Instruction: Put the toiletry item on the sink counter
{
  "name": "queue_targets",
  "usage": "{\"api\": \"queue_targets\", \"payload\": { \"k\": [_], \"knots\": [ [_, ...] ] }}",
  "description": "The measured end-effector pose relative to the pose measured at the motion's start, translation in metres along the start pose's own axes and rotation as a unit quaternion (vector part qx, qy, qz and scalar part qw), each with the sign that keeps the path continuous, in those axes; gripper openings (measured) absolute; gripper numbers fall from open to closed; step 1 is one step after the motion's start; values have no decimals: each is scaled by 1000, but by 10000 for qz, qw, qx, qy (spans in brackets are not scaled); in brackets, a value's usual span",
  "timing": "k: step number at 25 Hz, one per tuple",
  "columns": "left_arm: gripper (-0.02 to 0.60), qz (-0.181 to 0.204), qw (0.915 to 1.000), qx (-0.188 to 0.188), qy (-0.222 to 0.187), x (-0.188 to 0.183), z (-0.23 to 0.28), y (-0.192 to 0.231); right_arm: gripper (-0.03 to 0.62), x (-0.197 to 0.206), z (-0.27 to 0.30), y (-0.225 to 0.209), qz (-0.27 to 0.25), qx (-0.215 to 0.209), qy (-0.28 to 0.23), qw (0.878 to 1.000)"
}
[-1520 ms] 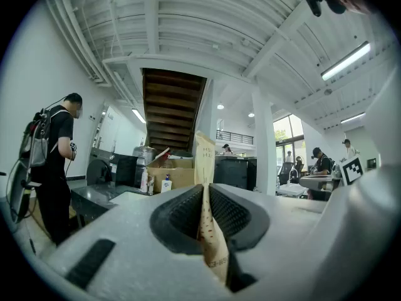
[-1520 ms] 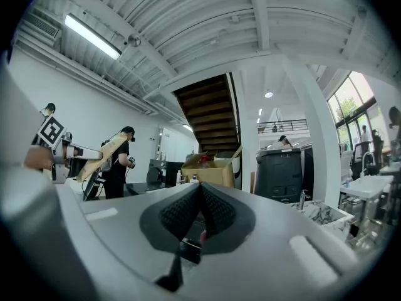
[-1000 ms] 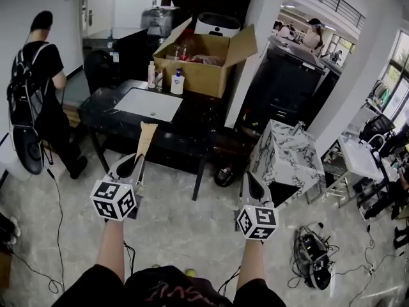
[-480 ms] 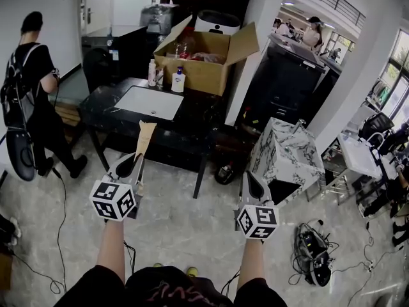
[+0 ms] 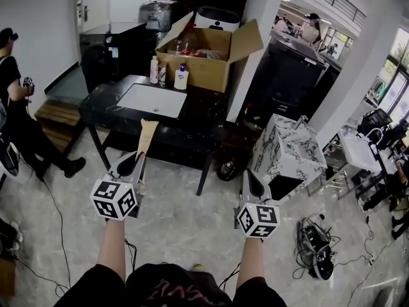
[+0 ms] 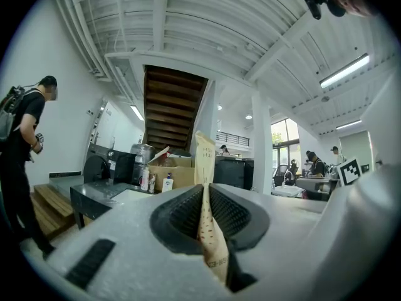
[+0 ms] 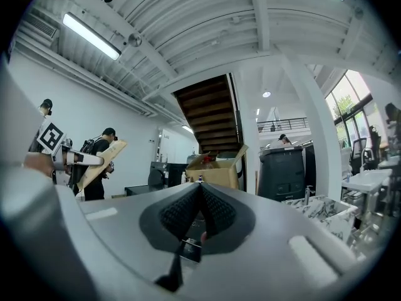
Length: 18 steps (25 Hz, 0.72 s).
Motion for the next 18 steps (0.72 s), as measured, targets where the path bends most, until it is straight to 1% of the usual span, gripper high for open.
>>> {"api": "queue_targets", "payload": {
  "k": [6, 11, 18],
  "knots": [
    [31, -24, 9999, 103, 16, 1, -1, 16, 3, 4, 7, 17, 41, 70, 19, 10000],
    [31, -48, 9999, 89, 33, 4, 3, 25, 2, 8, 19, 18, 46, 50, 24, 10000],
    [31, -86, 10000, 27, 36, 9, 20, 36, 3, 13, 49, 12, 61, -92, 4, 9999]
  ]
}}
Point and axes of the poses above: the fingertips, and each gripper's own axes: z forward along the fingers, y to its left, x out of its underside, the point moved 7 cm from there along -z, backward along the fingers, and after that the axes turned 7 degrees about -x, right-handed, at the moved point
